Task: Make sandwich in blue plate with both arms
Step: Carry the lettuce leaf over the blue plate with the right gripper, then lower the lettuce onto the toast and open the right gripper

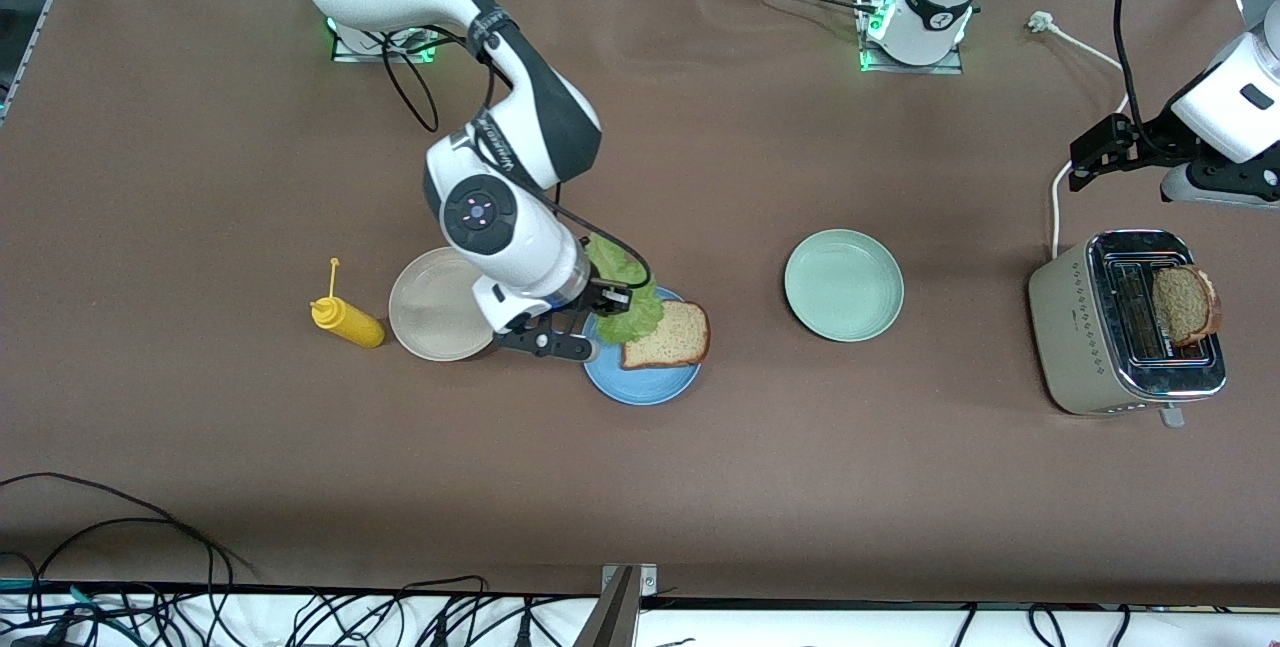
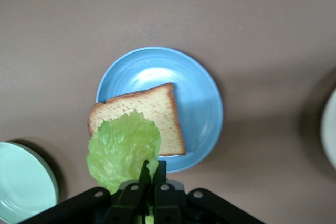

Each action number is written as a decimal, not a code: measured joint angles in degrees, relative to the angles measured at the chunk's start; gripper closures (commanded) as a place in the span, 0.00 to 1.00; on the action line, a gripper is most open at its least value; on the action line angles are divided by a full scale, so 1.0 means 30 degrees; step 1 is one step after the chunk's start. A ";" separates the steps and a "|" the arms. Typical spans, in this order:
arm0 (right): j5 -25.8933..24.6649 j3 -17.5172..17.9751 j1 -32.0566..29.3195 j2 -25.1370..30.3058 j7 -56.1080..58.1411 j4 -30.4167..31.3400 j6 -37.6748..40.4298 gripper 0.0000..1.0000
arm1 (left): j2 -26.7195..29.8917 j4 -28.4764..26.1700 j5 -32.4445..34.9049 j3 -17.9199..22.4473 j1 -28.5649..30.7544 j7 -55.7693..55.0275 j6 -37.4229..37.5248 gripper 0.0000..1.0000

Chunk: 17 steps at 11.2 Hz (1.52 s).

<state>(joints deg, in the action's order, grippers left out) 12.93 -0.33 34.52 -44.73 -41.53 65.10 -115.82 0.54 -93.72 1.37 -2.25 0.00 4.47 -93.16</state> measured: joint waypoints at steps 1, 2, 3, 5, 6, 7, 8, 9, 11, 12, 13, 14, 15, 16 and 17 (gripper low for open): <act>0.0000 -0.0002 0.0308 -0.0291 -0.0885 -0.0024 -0.0698 1.00 | -0.0005 0.0000 0.0000 -0.0001 -0.0001 0.0000 -0.0059 0.00; 0.0000 -0.0006 0.0570 -0.0579 -0.1613 -0.0031 -0.1451 1.00 | -0.0010 0.0000 0.0000 -0.0002 -0.0001 0.0000 -0.0102 0.00; 0.0000 -0.0012 0.0815 -0.0926 -0.2172 -0.0038 -0.2317 1.00 | -0.0015 0.0000 0.0000 -0.0004 -0.0002 0.0000 -0.0119 0.00; -0.0455 -0.0022 0.1270 -0.1868 -0.2823 -0.0042 -0.3982 1.00 | -0.0026 0.0001 0.0000 0.0000 -0.0002 0.0000 -0.0144 0.00; -0.1067 -0.0026 0.1490 -0.2384 -0.3258 -0.0050 -0.4548 1.00 | -0.0031 0.0003 0.0000 0.0001 -0.0001 0.0000 -0.0166 0.00; -0.1577 -0.0031 0.1640 -0.2792 -0.3523 -0.0056 -0.4906 1.00 | -0.0034 0.0005 0.0000 0.0001 -0.0001 0.0000 -0.0183 0.00; -0.1851 -0.0038 0.1698 -0.3087 -0.3604 -0.0060 -0.5210 1.00 | -0.0037 0.0005 0.0000 0.0001 -0.0001 0.0000 -0.0257 0.00; -0.1976 -0.0060 0.1702 -0.3279 -0.3609 -0.0063 -0.5485 1.00 | -0.0037 0.0005 0.0000 0.0001 -0.0001 0.0000 -0.0342 0.00; -0.2227 -0.0098 0.1702 -0.3503 -0.3609 -0.0065 -0.5870 0.95 | -0.0039 0.0005 0.0000 0.0001 -0.0001 0.0000 -0.0378 0.00; -0.2526 -0.0098 0.1703 -0.3588 -0.3610 -0.0065 -0.5938 0.72 | -0.0039 0.0005 0.0000 0.0001 -0.0001 0.0000 -0.0391 0.00; -0.2831 -0.0098 0.1704 -0.3688 -0.3611 -0.0066 -0.5992 0.51 | -0.0039 0.0005 0.0000 0.0001 -0.0001 0.0000 -0.0404 0.00; -0.3106 -0.0098 0.1705 -0.3783 -0.3611 -0.0065 -0.6044 0.36 | -0.0040 0.0005 0.0000 0.0001 -0.0001 0.0000 -0.0407 0.00; -0.3205 -0.0106 0.1706 -0.3825 -0.3611 -0.0065 -0.6054 0.00 | -0.0041 0.0005 0.0000 0.0001 -0.0001 0.0000 -0.0412 0.00; -0.3232 -0.0137 0.1706 -0.3830 -0.3611 -0.0066 -0.6056 0.00 | -0.0042 0.0005 0.0000 0.0001 -0.0001 0.0000 -0.0419 0.00; -0.3273 -0.0174 0.1705 -0.3832 -0.3611 -0.0066 -0.6056 0.00 | -0.0042 0.0005 0.0000 0.0001 -0.0001 0.0000 -0.0422 0.00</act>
<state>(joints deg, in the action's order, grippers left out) 3.11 -0.85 39.64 -56.22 -52.36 64.90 -133.99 0.41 -93.71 1.37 -2.25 0.00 4.47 -94.43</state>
